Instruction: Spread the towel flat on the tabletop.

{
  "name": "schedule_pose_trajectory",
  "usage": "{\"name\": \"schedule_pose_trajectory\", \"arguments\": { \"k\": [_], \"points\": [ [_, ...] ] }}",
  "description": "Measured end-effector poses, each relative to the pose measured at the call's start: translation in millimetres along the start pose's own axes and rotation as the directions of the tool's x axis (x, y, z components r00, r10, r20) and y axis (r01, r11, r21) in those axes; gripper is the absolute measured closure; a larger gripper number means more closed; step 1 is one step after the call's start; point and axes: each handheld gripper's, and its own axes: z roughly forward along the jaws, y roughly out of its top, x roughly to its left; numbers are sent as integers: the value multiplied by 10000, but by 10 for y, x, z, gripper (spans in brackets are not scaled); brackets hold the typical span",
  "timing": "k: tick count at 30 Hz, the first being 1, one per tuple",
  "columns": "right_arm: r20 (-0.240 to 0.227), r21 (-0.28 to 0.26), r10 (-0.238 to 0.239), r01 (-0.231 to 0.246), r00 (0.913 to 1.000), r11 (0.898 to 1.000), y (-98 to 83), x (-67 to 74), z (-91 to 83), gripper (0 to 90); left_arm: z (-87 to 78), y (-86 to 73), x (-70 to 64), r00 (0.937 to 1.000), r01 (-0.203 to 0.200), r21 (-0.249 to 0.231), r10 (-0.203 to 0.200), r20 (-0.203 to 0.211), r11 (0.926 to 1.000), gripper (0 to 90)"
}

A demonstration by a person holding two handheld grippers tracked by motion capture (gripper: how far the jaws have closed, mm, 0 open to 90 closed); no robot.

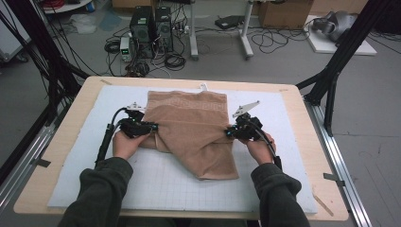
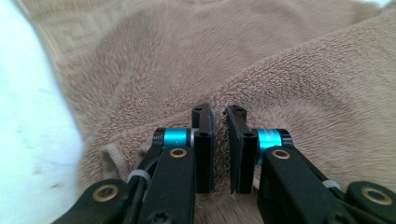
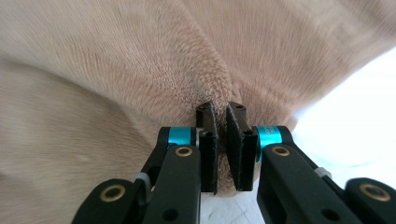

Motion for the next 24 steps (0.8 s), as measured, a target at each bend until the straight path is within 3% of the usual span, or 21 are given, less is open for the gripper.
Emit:
{"name": "schedule_pose_trajectory", "arguments": {
  "k": [2, 4, 9, 11, 15, 19, 22, 24],
  "points": [
    [-111, 1, 127, -127, 9999, 9999, -16, -21, 74, 836, -34, 15, 6, 9999, 10, -122, -12, -116, 9999, 785],
    [-187, -233, 274, -278, 9995, 9993, -18, -39, 33, 817, -108, 27, 11, 9997, -98, -170, 94, -237, 9998, 711],
    [30, -1233, 131, -126, 9999, 9923, -27, 56, -279, 653, -463, 32, 1, 9995, -303, -687, 300, -55, 9972, 593],
    [-122, -1611, -28, 8, 9999, 9869, -52, 101, -377, 641, -600, -13, -46, 9979, -650, -719, 651, 1, 9953, 569],
    [-118, -1750, -349, 323, 9993, 9840, -110, 240, -528, 615, -788, -187, -178, 9926, -1166, -726, 1188, 267, 9905, 559],
    [-199, -1879, -940, 886, 9954, 9782, -159, 442, -556, 613, -782, -353, -317, 9825, -1616, -634, 1666, 829, 9848, 575],
    [-319, -1779, -1366, 1289, 9901, 9756, -226, 589, -515, 630, -666, -443, -404, 9741, -1774, -423, 1815, 1345, 9832, 627],
    [-355, -1550, -1595, 1522, 9866, 9761, -293, 649, -456, 652, -570, -476, -452, 9723, -1794, -405, 1834, 1446, 9829, 626]
  ]
}}
